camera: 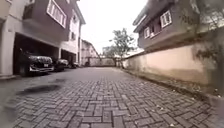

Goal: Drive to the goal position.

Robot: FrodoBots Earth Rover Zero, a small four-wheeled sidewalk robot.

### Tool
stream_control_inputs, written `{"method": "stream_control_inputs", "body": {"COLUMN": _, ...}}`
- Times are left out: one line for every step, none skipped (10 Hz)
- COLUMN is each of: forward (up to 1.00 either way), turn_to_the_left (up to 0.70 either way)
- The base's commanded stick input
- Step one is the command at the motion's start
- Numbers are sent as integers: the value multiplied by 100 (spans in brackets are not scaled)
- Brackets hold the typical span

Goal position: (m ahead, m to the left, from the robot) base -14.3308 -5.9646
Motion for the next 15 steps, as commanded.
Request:
{"method": "stream_control_inputs", "body": {"forward": 69, "turn_to_the_left": 3}}
{"method": "stream_control_inputs", "body": {"forward": 69, "turn_to_the_left": 3}}
{"method": "stream_control_inputs", "body": {"forward": 69, "turn_to_the_left": 3}}
{"method": "stream_control_inputs", "body": {"forward": 69, "turn_to_the_left": 3}}
{"method": "stream_control_inputs", "body": {"forward": 69, "turn_to_the_left": 3}}
{"method": "stream_control_inputs", "body": {"forward": 69, "turn_to_the_left": 3}}
{"method": "stream_control_inputs", "body": {"forward": 69, "turn_to_the_left": -23}}
{"method": "stream_control_inputs", "body": {"forward": 69, "turn_to_the_left": 1}}
{"method": "stream_control_inputs", "body": {"forward": 69, "turn_to_the_left": 3}}
{"method": "stream_control_inputs", "body": {"forward": 69, "turn_to_the_left": 3}}
{"method": "stream_control_inputs", "body": {"forward": 66, "turn_to_the_left": 3}}
{"method": "stream_control_inputs", "body": {"forward": 61, "turn_to_the_left": 3}}
{"method": "stream_control_inputs", "body": {"forward": 6, "turn_to_the_left": 1}}
{"method": "stream_control_inputs", "body": {"forward": 6, "turn_to_the_left": 1}}
{"method": "stream_control_inputs", "body": {"forward": 6, "turn_to_the_left": 1}}
